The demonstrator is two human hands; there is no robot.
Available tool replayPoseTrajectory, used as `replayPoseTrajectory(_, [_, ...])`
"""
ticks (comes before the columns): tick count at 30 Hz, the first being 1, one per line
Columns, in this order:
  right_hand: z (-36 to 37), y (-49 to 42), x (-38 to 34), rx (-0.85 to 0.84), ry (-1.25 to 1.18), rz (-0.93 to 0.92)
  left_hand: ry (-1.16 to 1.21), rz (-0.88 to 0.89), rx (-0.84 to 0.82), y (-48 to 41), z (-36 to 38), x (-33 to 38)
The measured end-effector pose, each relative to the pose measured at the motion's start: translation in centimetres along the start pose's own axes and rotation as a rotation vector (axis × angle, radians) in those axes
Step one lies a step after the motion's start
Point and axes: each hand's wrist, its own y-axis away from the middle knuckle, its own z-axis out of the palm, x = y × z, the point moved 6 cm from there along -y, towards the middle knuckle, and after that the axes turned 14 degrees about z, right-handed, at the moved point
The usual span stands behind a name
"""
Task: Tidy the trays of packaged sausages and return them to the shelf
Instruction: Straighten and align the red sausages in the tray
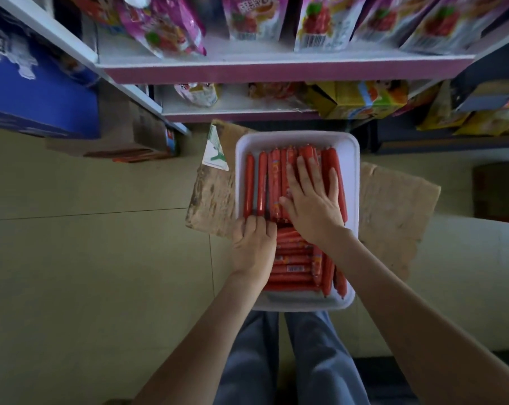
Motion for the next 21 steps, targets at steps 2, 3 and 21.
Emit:
replayPoseTrajectory(2, [-0.9,0.4,0.5,0.0,-0.041,0.016,0.104,0.04,0.049,0.4,-1.0,-0.2])
replayPoseTrajectory(3, [-1.6,0.9,0.7,-0.019,-0.092,0.007,0.152,0.049,0.048,0.7,-1.9,-0.2])
replayPoseTrajectory(21, [-31.0,18.4,3.5,-0.157,-1.67,-0.052,1.61,-0.323,0.246,4.5,-30.9,-4.7])
